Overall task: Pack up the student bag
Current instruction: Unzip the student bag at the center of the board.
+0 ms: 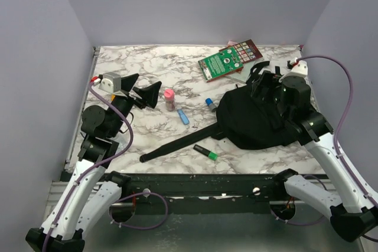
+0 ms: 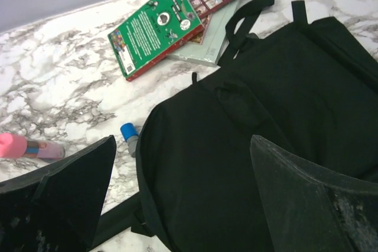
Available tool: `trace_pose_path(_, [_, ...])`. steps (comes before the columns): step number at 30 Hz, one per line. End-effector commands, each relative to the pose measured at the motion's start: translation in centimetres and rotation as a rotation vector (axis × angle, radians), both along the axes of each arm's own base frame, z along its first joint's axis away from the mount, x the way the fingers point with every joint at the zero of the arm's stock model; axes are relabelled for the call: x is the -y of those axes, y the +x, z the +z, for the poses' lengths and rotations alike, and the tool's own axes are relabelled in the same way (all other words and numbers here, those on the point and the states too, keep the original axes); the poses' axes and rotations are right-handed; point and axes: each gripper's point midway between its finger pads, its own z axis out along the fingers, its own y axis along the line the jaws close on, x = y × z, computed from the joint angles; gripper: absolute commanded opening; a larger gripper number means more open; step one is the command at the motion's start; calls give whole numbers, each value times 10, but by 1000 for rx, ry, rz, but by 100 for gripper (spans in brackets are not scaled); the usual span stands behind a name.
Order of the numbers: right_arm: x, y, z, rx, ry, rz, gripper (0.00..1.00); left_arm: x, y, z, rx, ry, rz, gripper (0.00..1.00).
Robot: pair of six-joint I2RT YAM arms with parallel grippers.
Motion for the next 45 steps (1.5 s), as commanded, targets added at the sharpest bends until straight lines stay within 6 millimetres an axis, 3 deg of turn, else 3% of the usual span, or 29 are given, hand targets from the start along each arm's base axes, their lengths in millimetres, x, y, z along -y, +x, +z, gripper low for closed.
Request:
trace_pose_path(1, [2,3,-25,-96,-2,-38,100,26,-9,4,17,48,-116,99])
trace_pose_path(9, [5,-3,-77,-295,10,-134,100,56,-11,-10,-56,56,-234,99])
trace_pose_path(13, [8,-11,-88,-292,46,-157,100,80,-16,-22,-110,62,-315,99])
trace_pose_path(17, [19,-15,-99,-299,69,-197,100,121,-30,-44,-203,88,-438,99])
trace_pose_path(21, [25,-12,-112,-333,139,-205,100,177,-54,-81,-376,141,-569,99])
trace_pose_path(24, [36,-13,-115,-344,124,-261,100,211,-60,-119,-597,190,-555,99])
trace_pose_path(29, [61,-13,-90,-391,21,-400,100,225,-46,-182,-1000,200,-348,98])
trace_pose_path(33, [64,-14,-79,-449,-25,-417,100,244,-39,-202,-1155,225,-299,98])
trace_pose_path(36, [65,-18,-90,-483,-32,-428,100,263,-37,-225,-1259,250,-292,97])
trace_pose_path(39, [67,-26,-106,-505,-40,-429,100,286,-33,-233,-1311,237,-329,94])
trace_pose_path(45, [39,-28,-102,-443,73,-260,100,298,-18,-266,-1364,254,-250,86])
